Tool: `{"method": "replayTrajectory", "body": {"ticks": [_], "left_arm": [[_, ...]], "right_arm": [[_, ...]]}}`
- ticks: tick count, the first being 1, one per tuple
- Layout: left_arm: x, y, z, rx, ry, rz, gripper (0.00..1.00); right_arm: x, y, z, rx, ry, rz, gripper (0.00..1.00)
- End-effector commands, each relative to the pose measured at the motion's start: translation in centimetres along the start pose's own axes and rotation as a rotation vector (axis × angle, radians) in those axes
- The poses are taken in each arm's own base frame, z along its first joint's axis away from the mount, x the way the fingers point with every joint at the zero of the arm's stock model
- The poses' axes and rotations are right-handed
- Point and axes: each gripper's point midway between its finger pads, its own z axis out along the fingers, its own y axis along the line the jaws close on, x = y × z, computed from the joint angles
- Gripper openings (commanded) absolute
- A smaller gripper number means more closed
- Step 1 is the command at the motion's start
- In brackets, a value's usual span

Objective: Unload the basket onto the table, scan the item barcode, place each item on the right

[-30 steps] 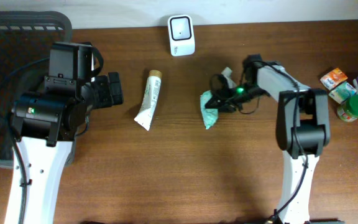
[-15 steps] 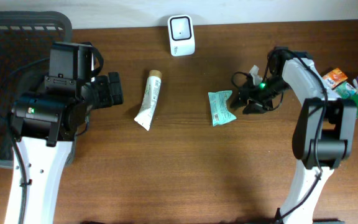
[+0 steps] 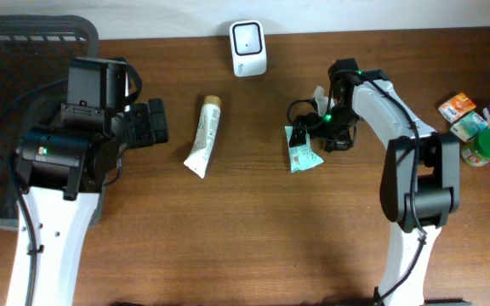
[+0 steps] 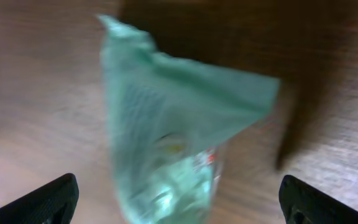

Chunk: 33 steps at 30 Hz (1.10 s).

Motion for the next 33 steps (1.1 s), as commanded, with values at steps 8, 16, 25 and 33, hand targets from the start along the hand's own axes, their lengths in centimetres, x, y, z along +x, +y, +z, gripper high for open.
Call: {"method": "replayTrajectory", "body": {"ticks": [8, 16, 25, 33], "left_arm": [[-0.1, 0.4, 0.0, -0.016, -0.003, 0.013, 0.99], [-0.1, 0.4, 0.0, -0.016, -0.003, 0.013, 0.99], [-0.1, 0.4, 0.0, -0.016, -0.003, 0.013, 0.99], [-0.1, 0.4, 0.0, -0.016, -0.003, 0.013, 0.99]], "right_arm": [[-0.3, 0.5, 2.5, -0.098, 0.041, 0.032, 0.40], [0.1, 1.5, 1.2, -0.127, 0.070, 0.047, 0.20], [0.2, 4.0, 0.2, -0.251, 0.071, -0.096, 0.45], [0.0, 2.8, 0.9, -0.163, 0.066, -0.114, 0.51]]}}
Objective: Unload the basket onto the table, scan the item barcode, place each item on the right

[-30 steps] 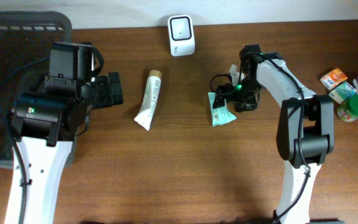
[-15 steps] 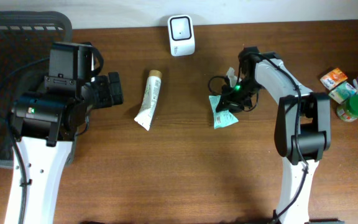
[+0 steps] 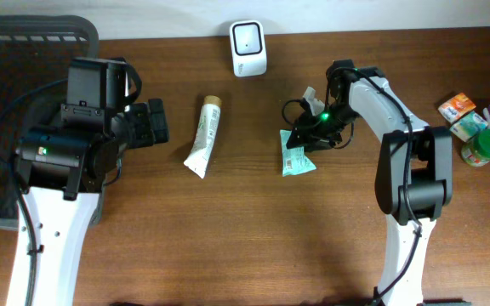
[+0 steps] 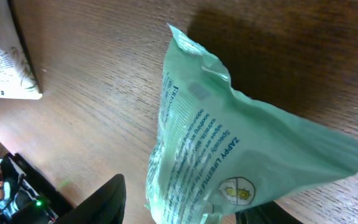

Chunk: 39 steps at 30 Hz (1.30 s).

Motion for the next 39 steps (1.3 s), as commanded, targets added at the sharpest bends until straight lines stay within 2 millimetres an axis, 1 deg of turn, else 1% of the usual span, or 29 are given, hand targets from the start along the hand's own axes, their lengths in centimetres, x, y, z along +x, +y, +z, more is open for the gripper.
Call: {"method": "replayTrajectory", "body": {"ticks": [1, 4, 5, 7, 9, 10, 11, 12, 14, 15, 16, 18, 21, 23, 25, 29, 30, 32, 34, 36, 37, 39], "left_arm": [[-0.1, 0.4, 0.0, -0.016, -0.003, 0.013, 0.99], [-0.1, 0.4, 0.0, -0.016, -0.003, 0.013, 0.99], [-0.1, 0.4, 0.0, -0.016, -0.003, 0.013, 0.99], [-0.1, 0.4, 0.0, -0.016, -0.003, 0.013, 0.99], [-0.1, 0.4, 0.0, -0.016, -0.003, 0.013, 0.99], [-0.1, 0.4, 0.0, -0.016, -0.003, 0.013, 0.99], [-0.1, 0.4, 0.0, -0.016, -0.003, 0.013, 0.99], [-0.1, 0.4, 0.0, -0.016, -0.003, 0.013, 0.99], [-0.1, 0.4, 0.0, -0.016, -0.003, 0.013, 0.99], [-0.1, 0.4, 0.0, -0.016, -0.003, 0.013, 0.99], [-0.1, 0.4, 0.0, -0.016, -0.002, 0.013, 0.99], [-0.1, 0.4, 0.0, -0.016, -0.003, 0.013, 0.99], [-0.1, 0.4, 0.0, -0.016, -0.003, 0.013, 0.99], [-0.1, 0.4, 0.0, -0.016, -0.002, 0.013, 0.99], [-0.1, 0.4, 0.0, -0.016, -0.003, 0.013, 0.99], [-0.1, 0.4, 0.0, -0.016, -0.003, 0.013, 0.99], [-0.1, 0.4, 0.0, -0.016, -0.002, 0.013, 0.99], [-0.1, 0.4, 0.0, -0.016, -0.003, 0.013, 0.99], [-0.1, 0.4, 0.0, -0.016, -0.002, 0.013, 0.99], [-0.1, 0.4, 0.0, -0.016, -0.003, 0.013, 0.99], [-0.1, 0.4, 0.0, -0.016, -0.002, 0.013, 0.99], [-0.1, 0.4, 0.0, -0.016, -0.003, 0.013, 0.99]], "right_arm": [[-0.3, -0.8, 0.3, 0.058, 0.004, 0.001, 0.51], [-0.2, -1.6, 0.3, 0.107, 0.006, 0.025, 0.52], [-0.2, -1.8, 0.5, 0.112, 0.007, 0.023, 0.54], [-0.1, -2.1, 1.0, 0.111, 0.005, 0.023, 0.54], [-0.2, -2.4, 1.4, 0.111, -0.004, 0.017, 0.52], [-0.3, -2.5, 1.6, 0.111, -0.012, 0.013, 0.47], [-0.5, -2.4, 1.6, 0.104, -0.018, 0.009, 0.45], [-0.6, -2.2, 1.7, 0.088, -0.022, 0.006, 0.44], [-0.8, -1.0, 1.7, 0.020, -0.031, -0.001, 0.43], [-1.0, -0.3, 1.7, -0.020, -0.038, -0.006, 0.39], [-1.1, 0.2, 1.7, -0.050, -0.042, -0.009, 0.37], [-1.2, 1.4, 1.6, -0.117, -0.047, -0.013, 0.37], [-1.2, 1.9, 1.4, -0.146, -0.049, -0.015, 0.37], [-1.3, 1.7, 1.4, -0.137, -0.051, -0.014, 0.38], [-1.2, 1.1, 1.2, -0.120, -0.051, -0.003, 0.41], [-0.6, -0.7, 0.7, -0.062, -0.034, 0.041, 0.41], [-0.5, -0.9, 0.6, -0.062, -0.032, 0.048, 0.39], [-0.4, -1.0, 0.5, -0.063, -0.029, 0.047, 0.29], [-0.3, -1.0, 0.5, -0.063, -0.024, 0.033, 0.24], [-0.2, -0.9, 0.6, -0.063, -0.021, 0.030, 0.15], [-0.2, -0.8, 0.6, -0.063, -0.020, 0.031, 0.13], [-0.1, -0.9, 0.6, -0.064, -0.016, 0.035, 0.12]]}}
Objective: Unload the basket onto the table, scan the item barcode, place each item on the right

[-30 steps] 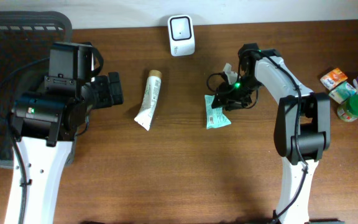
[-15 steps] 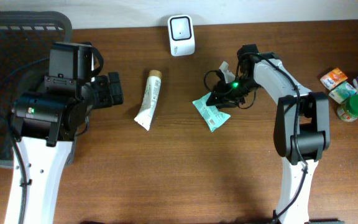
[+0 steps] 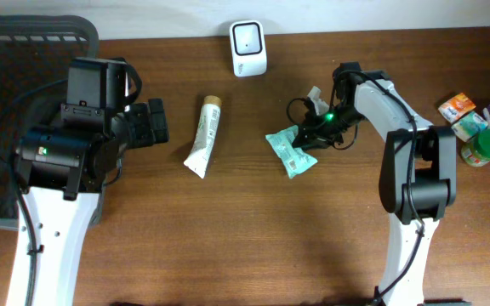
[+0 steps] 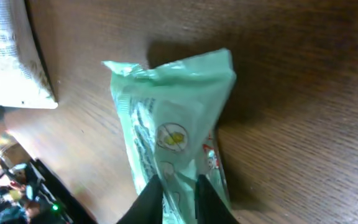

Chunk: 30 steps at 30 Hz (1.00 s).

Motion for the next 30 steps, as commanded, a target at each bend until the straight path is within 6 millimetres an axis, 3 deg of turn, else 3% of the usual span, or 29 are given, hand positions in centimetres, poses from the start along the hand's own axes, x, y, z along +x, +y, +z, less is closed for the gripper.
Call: {"method": "replayTrajectory", "body": {"ticks": [1, 4, 7, 14, 16, 19, 21, 25, 30], "left_arm": [[-0.1, 0.4, 0.0, -0.016, -0.003, 0.013, 0.99], [-0.1, 0.3, 0.0, -0.015, -0.003, 0.013, 0.99], [-0.1, 0.4, 0.0, -0.016, -0.003, 0.013, 0.99], [-0.1, 0.4, 0.0, -0.016, -0.003, 0.013, 0.99], [-0.1, 0.4, 0.0, -0.016, -0.003, 0.012, 0.99], [-0.1, 0.3, 0.0, -0.015, -0.003, 0.013, 0.99], [-0.1, 0.4, 0.0, -0.016, -0.003, 0.013, 0.99], [-0.1, 0.3, 0.0, -0.015, -0.003, 0.013, 0.99], [-0.1, 0.4, 0.0, -0.016, -0.003, 0.013, 0.99]], "right_arm": [[0.4, -0.5, 0.5, 0.010, 0.021, 0.001, 0.12], [0.5, -0.5, 0.5, 0.010, 0.026, 0.004, 0.14], [0.6, -0.5, 0.5, 0.010, 0.027, 0.005, 0.27], [0.8, -0.5, 1.6, 0.063, 0.046, -0.026, 0.28], [0.8, 0.0, 2.1, 0.066, 0.047, -0.048, 0.25], [0.6, 0.7, 2.7, 0.067, 0.042, -0.075, 0.04], [0.6, 1.1, 2.7, 0.048, 0.044, -0.077, 0.04], [0.4, 3.8, 1.7, -0.126, 0.024, -0.079, 0.04], [-0.2, 8.8, -2.5, -0.418, -0.075, -0.209, 0.04]]}}
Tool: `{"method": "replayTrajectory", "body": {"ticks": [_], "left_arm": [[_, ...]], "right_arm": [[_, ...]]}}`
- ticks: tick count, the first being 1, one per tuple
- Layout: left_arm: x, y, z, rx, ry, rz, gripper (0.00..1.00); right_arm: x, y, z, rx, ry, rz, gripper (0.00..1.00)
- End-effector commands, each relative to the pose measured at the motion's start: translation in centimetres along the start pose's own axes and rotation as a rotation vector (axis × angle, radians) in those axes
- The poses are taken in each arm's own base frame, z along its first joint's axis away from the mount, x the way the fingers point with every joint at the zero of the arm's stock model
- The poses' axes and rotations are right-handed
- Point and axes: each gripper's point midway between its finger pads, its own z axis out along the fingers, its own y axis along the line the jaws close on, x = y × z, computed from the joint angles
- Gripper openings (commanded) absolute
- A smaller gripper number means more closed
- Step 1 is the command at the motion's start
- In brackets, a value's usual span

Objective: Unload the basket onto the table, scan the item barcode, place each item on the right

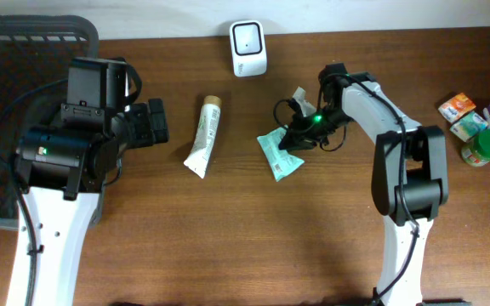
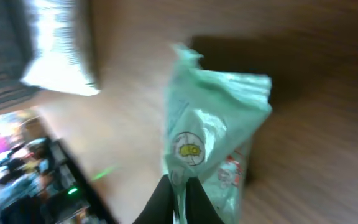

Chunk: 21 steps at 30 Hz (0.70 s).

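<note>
A pale green packet lies mid-table, right of centre, with my right gripper shut on its right end. In the right wrist view the packet fills the middle and the black fingertips pinch its near edge; the gripper is at the bottom. The white barcode scanner stands at the table's back edge. My left gripper sits at the left, away from the packet; its jaws cannot be read from overhead.
A white tube lies left of the packet, blurred at the top left as the tube in the wrist view. A dark basket stands at the far left. Small packs and a green-lidded jar sit at the right edge.
My right gripper and the green packet have shifted a little left and toward the tube. The jaws stay pinched on the packet. The left arm has not moved.
First my right gripper stood open over the green packet. Then the packet's end was near the jaws, still apart. A second ago the jaws were shut on it and the packet had turned, and now it sits further left.
</note>
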Motion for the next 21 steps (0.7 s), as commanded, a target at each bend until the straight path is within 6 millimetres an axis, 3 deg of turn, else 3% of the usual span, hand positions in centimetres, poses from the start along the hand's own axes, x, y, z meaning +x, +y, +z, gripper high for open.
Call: {"method": "replayTrajectory", "body": {"ticks": [1, 6, 8, 9, 11, 17, 21], "left_arm": [[-0.1, 0.4, 0.0, -0.016, -0.003, 0.013, 0.99], [-0.1, 0.4, 0.0, -0.016, -0.003, 0.013, 0.99], [-0.1, 0.4, 0.0, -0.016, -0.003, 0.013, 0.99], [-0.1, 0.4, 0.0, -0.016, -0.003, 0.013, 0.99], [-0.1, 0.4, 0.0, -0.016, -0.003, 0.013, 0.99], [-0.1, 0.4, 0.0, -0.016, -0.003, 0.013, 0.99], [-0.1, 0.4, 0.0, -0.016, -0.003, 0.013, 0.99]], "right_arm": [[-1.1, 5.4, -3.5, -0.268, -0.107, -0.122, 0.04], [-2.0, 8.3, -6.6, -0.236, -0.180, -0.220, 0.04], [-2.0, 6.4, -6.6, -0.104, -0.173, -0.186, 0.04], [-2.0, 4.2, -6.4, 0.021, -0.162, -0.118, 0.09], [-1.4, 0.9, -6.1, 0.223, -0.128, -0.026, 0.32], [0.2, 0.6, -2.6, 0.311, -0.039, -0.101, 0.52], [0.5, -0.7, -0.8, 0.389, 0.001, -0.120, 0.56]]}}
